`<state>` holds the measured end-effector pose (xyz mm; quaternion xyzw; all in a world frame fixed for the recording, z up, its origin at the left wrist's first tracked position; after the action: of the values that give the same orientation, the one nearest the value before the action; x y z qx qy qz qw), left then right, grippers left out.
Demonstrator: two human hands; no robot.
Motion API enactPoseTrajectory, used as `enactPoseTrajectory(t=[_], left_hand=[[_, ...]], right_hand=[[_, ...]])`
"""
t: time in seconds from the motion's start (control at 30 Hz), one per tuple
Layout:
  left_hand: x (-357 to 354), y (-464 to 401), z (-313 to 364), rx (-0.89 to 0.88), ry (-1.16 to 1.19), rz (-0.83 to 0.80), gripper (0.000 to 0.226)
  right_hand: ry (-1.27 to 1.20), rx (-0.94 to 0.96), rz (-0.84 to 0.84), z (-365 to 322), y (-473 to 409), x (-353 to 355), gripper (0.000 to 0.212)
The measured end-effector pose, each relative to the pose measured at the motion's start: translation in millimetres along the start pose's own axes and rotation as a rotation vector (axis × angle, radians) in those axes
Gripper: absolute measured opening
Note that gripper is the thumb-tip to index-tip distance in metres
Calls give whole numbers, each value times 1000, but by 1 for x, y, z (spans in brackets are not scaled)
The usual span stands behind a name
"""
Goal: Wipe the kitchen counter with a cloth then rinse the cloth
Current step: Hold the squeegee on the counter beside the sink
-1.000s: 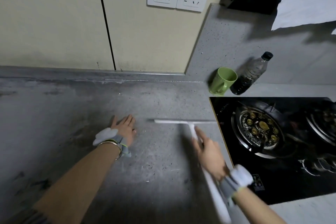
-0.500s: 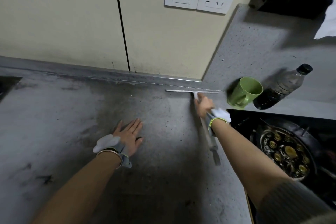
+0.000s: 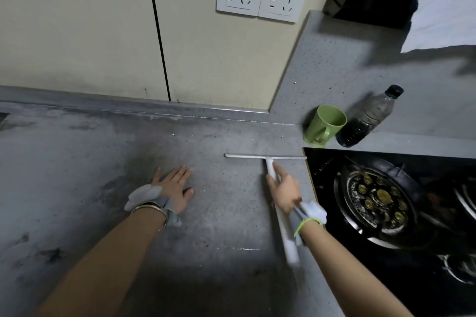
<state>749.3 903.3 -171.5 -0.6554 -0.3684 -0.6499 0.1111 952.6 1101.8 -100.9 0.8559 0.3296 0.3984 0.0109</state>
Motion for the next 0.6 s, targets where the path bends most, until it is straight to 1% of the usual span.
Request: enactPoseTrajectory(t=[0.1, 0.17, 0.37, 0.47, 0.5, 0.6], left_hand=[[19, 4, 3, 18, 56, 88, 53], [27, 19, 3, -10, 80, 138, 50], [21, 79, -9, -130, 95, 215, 47], [14, 107, -26, -171, 129, 222, 46], [12, 110, -26, -176, 134, 219, 49], [7, 124, -29, -192, 182, 205, 74]], right_hand=[[-44, -12, 29, 13, 29, -2, 48], [-71, -14, 43, 20, 51, -5, 47], [-150, -59, 79, 32, 110, -14, 47], [-169, -85, 110, 28, 148, -23, 47], [-162, -102, 113, 33, 152, -24, 47], [-123, -135, 134, 41, 165, -24, 46]])
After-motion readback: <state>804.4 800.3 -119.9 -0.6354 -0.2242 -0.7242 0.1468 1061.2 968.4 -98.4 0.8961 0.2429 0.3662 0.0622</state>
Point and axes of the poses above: each hand's wrist, its own y-axis away from the middle knuckle, its own x-axis out of the back of the hand, z = x × y, the point moved 8 cm from there along -y, towards the middle knuckle, and after that the axes turned 6 degrees about -y, right-handed, at the moved point
